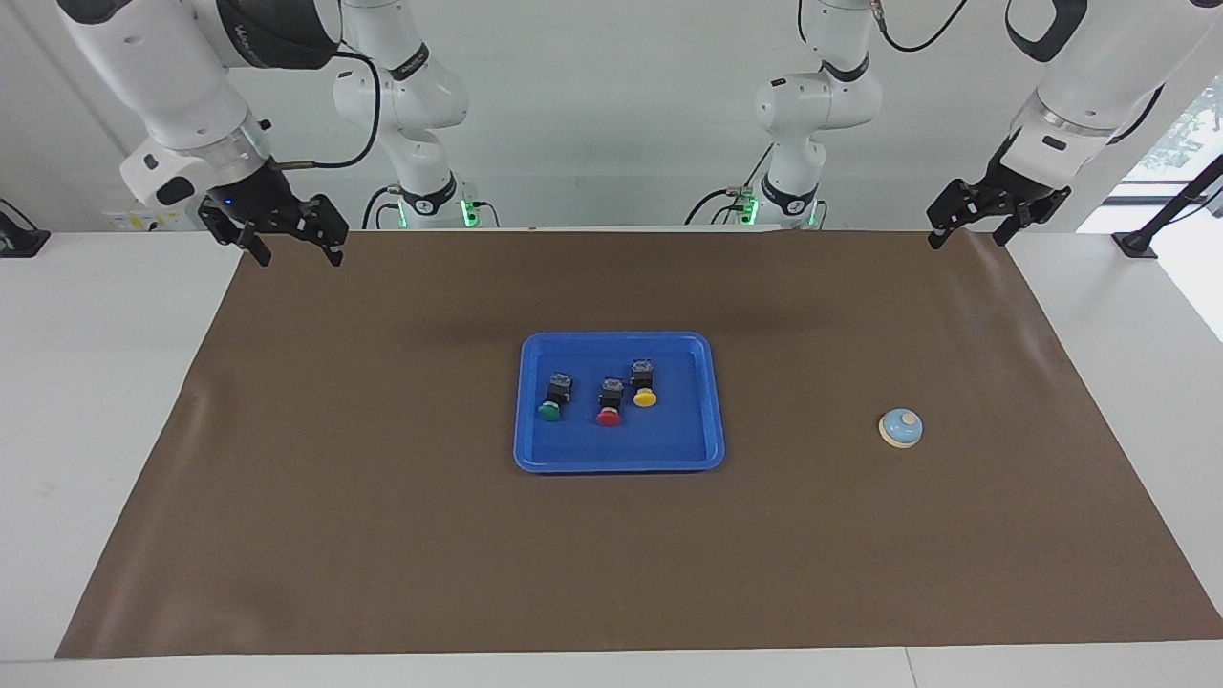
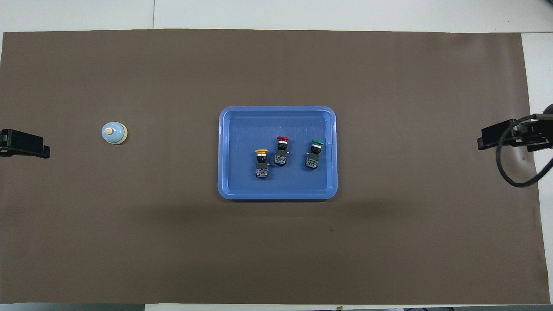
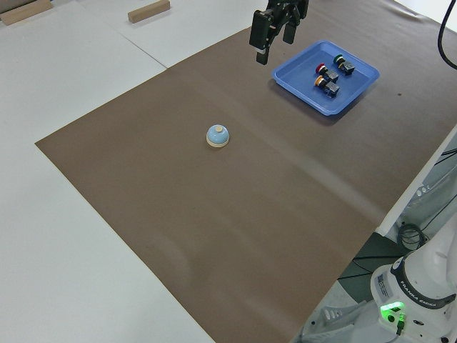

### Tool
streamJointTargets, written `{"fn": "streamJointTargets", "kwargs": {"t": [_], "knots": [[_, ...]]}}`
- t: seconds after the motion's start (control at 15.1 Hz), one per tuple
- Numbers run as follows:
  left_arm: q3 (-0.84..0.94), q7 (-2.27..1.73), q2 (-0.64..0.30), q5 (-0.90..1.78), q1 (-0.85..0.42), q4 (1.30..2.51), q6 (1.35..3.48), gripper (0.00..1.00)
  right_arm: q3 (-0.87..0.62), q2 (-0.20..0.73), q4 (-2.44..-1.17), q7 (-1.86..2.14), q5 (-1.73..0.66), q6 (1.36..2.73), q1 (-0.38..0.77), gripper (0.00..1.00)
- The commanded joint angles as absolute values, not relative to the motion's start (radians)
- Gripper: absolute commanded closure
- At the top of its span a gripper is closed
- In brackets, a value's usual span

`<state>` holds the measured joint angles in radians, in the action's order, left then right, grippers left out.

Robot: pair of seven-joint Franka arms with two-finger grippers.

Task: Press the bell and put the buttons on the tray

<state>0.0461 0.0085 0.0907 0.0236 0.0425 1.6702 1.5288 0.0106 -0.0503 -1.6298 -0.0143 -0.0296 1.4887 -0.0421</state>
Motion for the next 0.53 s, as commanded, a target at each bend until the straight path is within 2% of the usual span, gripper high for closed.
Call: {"fn": "streamJointTargets", "kwargs": {"t": [0.0, 0.2, 0.4, 0.46], "knots": [[0.046, 0.005, 0.089, 0.031, 0.014, 1.663, 1.52, 0.0, 0.012, -0.048, -1.523, -0.003, -0.026, 1.37, -0.04, 0.0], [0.045, 0.008, 0.092, 0.029, 0.023, 1.673, 1.531, 0.0, 0.011, -0.06, -1.554, -0.008, -0.018, 1.403, -0.035, 0.0], [0.04, 0.009, 0.087, 0.026, 0.046, 1.712, 1.643, 0.0, 0.008, -0.063, -1.574, -0.014, 0.011, 1.447, -0.035, 0.0], [0.038, 0.017, 0.074, 0.022, 0.058, 1.715, 1.672, 0.03, 0.006, -0.063, -1.574, -0.014, 0.011, 1.448, -0.035, 0.0]]}}
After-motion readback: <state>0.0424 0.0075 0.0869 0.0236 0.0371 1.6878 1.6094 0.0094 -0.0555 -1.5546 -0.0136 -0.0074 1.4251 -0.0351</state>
